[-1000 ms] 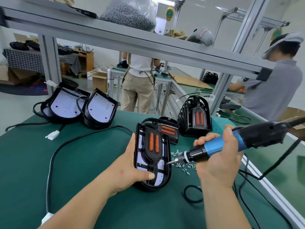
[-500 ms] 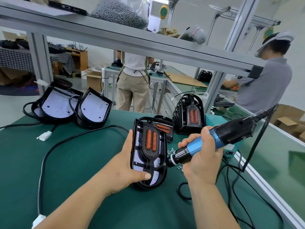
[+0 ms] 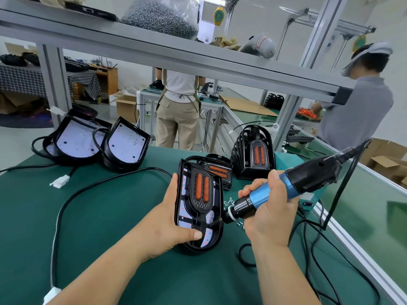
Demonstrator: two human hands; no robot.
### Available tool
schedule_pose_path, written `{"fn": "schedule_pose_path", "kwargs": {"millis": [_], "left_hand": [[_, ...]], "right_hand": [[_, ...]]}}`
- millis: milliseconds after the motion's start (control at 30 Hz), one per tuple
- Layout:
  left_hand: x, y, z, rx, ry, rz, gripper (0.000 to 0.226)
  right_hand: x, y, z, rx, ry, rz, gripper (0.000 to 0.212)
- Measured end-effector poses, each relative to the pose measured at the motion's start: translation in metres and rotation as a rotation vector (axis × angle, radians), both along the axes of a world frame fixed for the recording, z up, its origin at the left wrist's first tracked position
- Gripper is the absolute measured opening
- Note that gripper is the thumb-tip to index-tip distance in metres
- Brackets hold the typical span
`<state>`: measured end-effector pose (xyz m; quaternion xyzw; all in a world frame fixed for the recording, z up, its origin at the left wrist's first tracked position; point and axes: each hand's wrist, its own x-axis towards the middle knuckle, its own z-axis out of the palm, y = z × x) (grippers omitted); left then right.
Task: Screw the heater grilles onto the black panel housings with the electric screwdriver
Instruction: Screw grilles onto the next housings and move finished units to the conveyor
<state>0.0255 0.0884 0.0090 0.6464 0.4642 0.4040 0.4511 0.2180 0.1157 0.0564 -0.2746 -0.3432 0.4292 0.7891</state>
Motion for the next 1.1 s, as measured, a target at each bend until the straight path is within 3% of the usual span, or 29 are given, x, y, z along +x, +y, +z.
{"fn": "schedule_pose_path", "kwargs": {"millis": [800, 1100], "left_hand": [[-0.0001, -0.0020, 0.0036, -0.024, -0.021, 0.003, 0.133], [-0.0038, -0.0095, 0.0081, -0.167, -0.098, -0.055, 0.098]], "right_hand": [[0.0013, 0.0019, -0.0022, 0.011, -0.006, -0.003, 0.022], [0.0075, 0.0052, -0.0017, -0.017, 0.096, 0.055, 0.012]]}}
